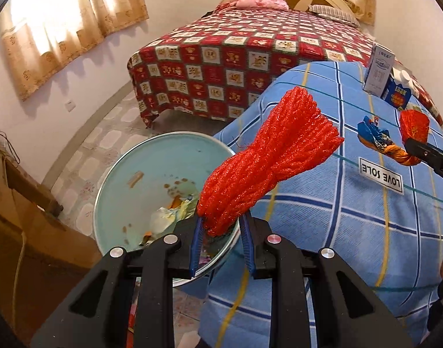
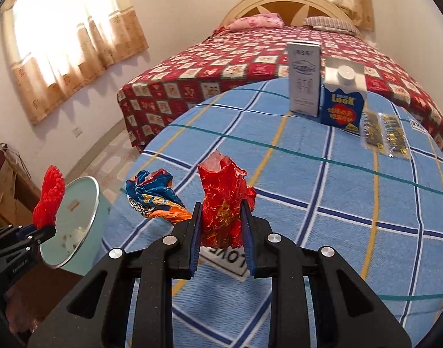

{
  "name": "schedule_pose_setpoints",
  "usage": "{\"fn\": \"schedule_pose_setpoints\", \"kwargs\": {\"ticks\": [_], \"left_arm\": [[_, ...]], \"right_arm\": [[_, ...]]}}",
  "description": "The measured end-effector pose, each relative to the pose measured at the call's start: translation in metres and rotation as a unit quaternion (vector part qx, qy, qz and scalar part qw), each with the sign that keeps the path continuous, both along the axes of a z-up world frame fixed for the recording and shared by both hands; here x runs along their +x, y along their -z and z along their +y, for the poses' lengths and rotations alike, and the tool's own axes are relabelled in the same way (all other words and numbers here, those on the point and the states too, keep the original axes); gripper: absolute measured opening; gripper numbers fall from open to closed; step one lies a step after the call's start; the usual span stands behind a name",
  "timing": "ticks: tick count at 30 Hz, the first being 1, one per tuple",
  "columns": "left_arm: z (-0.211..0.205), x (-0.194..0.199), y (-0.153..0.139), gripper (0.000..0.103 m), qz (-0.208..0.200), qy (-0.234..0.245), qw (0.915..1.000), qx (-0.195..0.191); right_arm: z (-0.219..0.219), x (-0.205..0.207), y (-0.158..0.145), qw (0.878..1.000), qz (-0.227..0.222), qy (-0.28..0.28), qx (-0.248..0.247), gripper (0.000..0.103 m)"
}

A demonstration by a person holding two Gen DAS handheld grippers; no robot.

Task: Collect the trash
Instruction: 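Carry the red mesh net and red wrapper over the blue bin and release both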

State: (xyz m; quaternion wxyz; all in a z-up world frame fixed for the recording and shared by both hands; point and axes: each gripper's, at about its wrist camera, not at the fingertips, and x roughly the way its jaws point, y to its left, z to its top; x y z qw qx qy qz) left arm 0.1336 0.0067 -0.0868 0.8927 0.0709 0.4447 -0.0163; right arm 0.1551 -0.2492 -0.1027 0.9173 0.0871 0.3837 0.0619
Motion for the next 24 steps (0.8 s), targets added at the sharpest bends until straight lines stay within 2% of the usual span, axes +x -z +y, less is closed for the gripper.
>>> {"fn": "schedule_pose_setpoints", "kwargs": {"ticks": [24], "left_arm": [[0.052,-0.021,-0.007,0.024,-0.019,-0.045,0.9985,0.023]], "right_arm": [[0.062,-0.008,-0.006,0.998,-0.018,-0.058,-0.013,0.026]]}}
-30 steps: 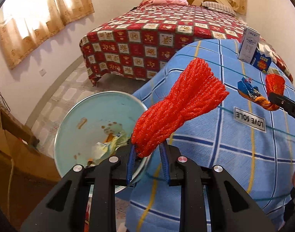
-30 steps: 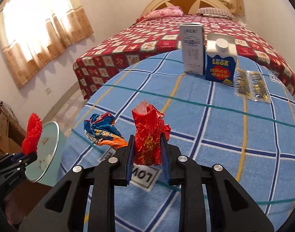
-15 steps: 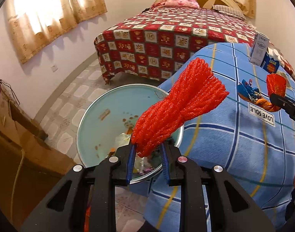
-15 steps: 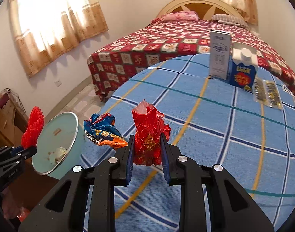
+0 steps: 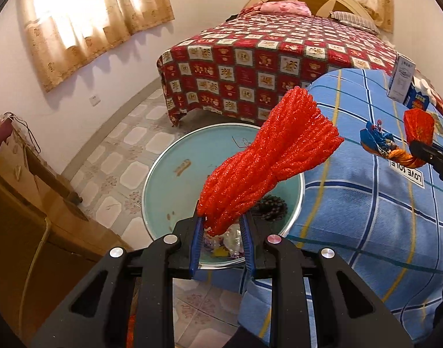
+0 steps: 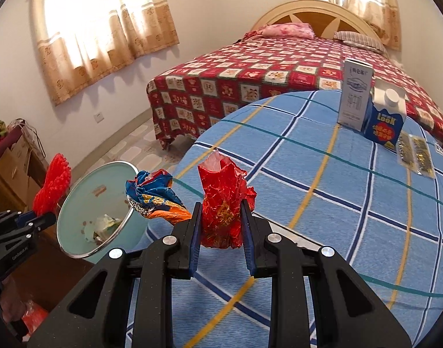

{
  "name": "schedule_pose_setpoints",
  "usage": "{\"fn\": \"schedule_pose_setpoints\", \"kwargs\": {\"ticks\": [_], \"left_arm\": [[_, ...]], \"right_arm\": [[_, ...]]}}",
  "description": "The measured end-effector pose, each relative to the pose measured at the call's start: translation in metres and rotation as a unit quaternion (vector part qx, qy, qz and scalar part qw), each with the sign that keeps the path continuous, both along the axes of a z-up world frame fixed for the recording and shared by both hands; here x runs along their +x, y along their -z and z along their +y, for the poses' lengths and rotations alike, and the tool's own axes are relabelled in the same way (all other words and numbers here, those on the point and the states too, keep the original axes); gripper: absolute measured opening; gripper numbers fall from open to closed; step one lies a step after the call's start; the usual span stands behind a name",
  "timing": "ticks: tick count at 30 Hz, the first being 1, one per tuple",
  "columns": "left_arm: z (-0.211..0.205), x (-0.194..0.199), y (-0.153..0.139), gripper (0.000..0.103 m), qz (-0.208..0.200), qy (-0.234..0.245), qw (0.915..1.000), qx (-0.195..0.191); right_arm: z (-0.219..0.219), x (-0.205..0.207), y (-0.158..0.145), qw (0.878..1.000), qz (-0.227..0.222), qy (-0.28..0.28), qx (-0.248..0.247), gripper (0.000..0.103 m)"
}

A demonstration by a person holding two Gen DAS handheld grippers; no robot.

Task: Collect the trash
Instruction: 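Carry the red mesh net and red wrapper over the blue bin and release both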

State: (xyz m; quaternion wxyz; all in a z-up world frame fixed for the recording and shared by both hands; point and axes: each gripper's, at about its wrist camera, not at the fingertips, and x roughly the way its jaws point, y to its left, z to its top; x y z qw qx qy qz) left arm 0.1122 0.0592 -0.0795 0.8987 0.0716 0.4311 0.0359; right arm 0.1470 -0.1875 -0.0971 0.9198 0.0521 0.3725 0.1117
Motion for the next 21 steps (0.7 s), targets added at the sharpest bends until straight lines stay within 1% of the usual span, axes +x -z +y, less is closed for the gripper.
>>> {"fn": "schedule_pose_setpoints", "kwargs": {"ticks": [21], "left_arm": [[0.031,-0.005,0.004,0.024,-0.004,-0.027,0.9996,0.002]], "right_arm": [[0.035,0.006,0.003,0.999,-0.003,-0.029,-0.019,0.026]]}}
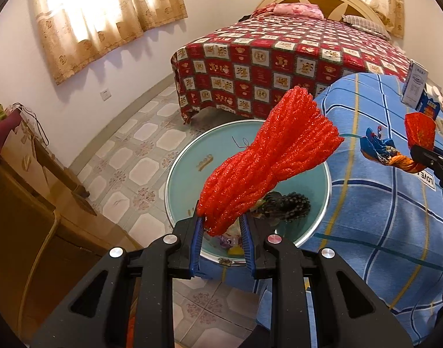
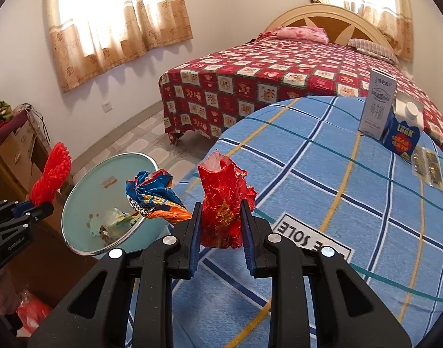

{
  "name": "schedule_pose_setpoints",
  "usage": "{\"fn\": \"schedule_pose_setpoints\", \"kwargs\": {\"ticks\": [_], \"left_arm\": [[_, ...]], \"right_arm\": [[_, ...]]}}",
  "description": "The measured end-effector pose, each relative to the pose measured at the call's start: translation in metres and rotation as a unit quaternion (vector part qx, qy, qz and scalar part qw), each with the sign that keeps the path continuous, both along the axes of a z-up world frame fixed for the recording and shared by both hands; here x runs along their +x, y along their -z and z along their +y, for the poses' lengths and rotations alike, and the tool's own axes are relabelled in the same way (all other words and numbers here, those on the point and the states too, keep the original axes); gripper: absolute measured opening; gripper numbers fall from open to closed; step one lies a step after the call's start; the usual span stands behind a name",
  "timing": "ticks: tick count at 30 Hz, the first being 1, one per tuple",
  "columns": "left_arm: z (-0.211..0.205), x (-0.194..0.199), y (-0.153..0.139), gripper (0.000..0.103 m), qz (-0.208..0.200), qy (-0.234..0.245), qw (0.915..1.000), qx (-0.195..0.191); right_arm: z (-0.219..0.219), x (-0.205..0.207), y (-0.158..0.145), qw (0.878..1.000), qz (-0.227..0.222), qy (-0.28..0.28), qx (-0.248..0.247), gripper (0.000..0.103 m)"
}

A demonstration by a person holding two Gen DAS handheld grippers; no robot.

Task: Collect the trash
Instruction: 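Carry the red mesh net and red wrapper over the blue bin and release both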

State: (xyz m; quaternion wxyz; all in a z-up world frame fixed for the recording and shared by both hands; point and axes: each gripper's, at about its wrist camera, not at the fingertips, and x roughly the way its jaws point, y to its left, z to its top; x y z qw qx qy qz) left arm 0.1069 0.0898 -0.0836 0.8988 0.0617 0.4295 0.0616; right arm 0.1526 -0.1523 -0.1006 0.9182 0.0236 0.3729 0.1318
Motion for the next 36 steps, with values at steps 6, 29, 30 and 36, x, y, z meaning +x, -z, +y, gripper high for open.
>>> {"fn": "schedule_pose_setpoints", "kwargs": {"ticks": [6,29,30,36], "left_arm": [[0.012,0.003,0.001,0.024,0.000,-0.012,0.9999,-0.004],[0.046,0.011,0.003,0.024,-0.002,-0.052,0.9986,-0.008],[0.047,0.011,0.004,0.024,-0.001,-0.054,0.9985,-0.009],[0.052,0.013,0.006,0.024,0.001,-0.060,0.9982,-0.009]], "right_arm": [[0.014,0.006,0.001,1.000,-0.001,-0.010,-0.009,0.026],[0.070,0.026,-0.005,0.998,-0.009,-0.060,-0.033,0.026],[0.071,0.026,-0.005,0.997,-0.009,-0.062,-0.034,0.026],[0.085,0.030,-0.005,0.996,-0.010,-0.074,-0.040,0.026]]}}
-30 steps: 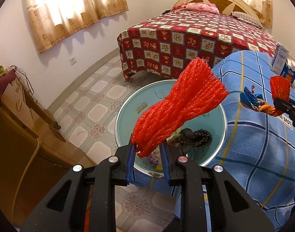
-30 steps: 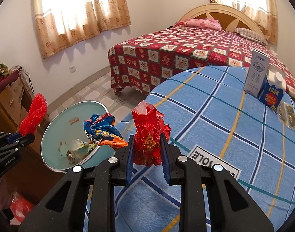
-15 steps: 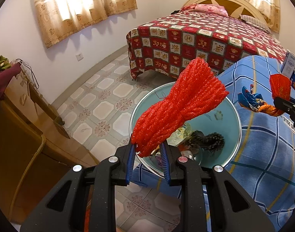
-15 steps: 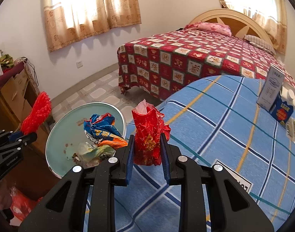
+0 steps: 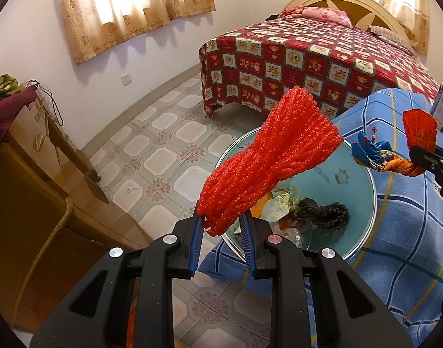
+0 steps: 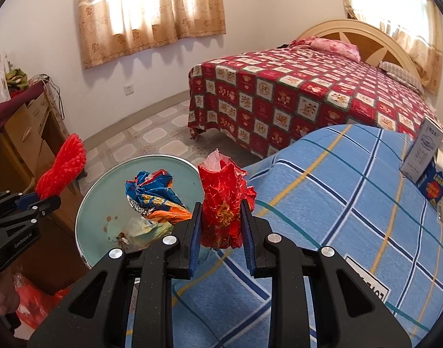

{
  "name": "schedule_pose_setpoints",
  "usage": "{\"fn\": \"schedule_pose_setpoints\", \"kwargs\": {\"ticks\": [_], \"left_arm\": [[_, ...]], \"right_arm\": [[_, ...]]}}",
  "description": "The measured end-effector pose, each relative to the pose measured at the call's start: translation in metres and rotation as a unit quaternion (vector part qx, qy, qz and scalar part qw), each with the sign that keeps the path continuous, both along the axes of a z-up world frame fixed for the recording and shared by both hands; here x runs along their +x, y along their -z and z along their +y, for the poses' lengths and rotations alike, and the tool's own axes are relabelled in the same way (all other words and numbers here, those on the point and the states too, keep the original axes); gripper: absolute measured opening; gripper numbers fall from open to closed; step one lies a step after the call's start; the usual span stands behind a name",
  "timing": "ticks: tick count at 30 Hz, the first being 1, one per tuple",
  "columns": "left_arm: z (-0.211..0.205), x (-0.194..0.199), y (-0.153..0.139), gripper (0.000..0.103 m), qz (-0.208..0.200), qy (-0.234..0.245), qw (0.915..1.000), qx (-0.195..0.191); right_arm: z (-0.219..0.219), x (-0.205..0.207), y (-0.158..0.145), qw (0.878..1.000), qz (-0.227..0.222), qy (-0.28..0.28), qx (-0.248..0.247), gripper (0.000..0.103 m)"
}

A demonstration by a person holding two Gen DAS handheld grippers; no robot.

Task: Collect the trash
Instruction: 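Carry the red mesh net and red wrapper over the blue bin and release both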

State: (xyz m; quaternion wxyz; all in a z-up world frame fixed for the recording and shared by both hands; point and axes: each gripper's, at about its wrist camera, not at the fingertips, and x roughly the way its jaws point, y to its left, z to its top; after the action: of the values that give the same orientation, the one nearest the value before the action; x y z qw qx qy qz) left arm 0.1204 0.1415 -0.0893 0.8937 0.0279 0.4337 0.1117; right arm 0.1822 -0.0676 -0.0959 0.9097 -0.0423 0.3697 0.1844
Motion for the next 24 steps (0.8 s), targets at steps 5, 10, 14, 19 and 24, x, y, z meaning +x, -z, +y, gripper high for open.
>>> {"fn": "schedule_pose_setpoints", "kwargs": {"ticks": [5,10,14,19,24], "left_arm": [[0.004,0.001,0.001,0.024,0.001,-0.006,1.0000,0.000],[0.006,0.002,0.001,0.024,0.002,-0.008,1.0000,-0.001],[0.006,0.003,0.002,0.024,0.002,-0.008,1.0000,-0.001],[0.007,0.003,0.002,0.024,0.002,-0.008,1.0000,-0.002],[0.007,0.003,0.002,0.024,0.002,-0.008,1.0000,-0.002]], "right_arm": [[0.007,0.002,0.000,1.000,0.001,-0.004,-0.003,0.026],[0.011,0.003,0.001,1.000,0.001,-0.008,-0.004,0.026],[0.014,0.003,0.002,1.000,0.001,-0.012,-0.005,0.026],[0.016,0.004,0.003,1.000,0.001,-0.015,-0.006,0.026],[0.018,0.004,0.003,1.000,0.002,-0.015,-0.006,0.026]]}}
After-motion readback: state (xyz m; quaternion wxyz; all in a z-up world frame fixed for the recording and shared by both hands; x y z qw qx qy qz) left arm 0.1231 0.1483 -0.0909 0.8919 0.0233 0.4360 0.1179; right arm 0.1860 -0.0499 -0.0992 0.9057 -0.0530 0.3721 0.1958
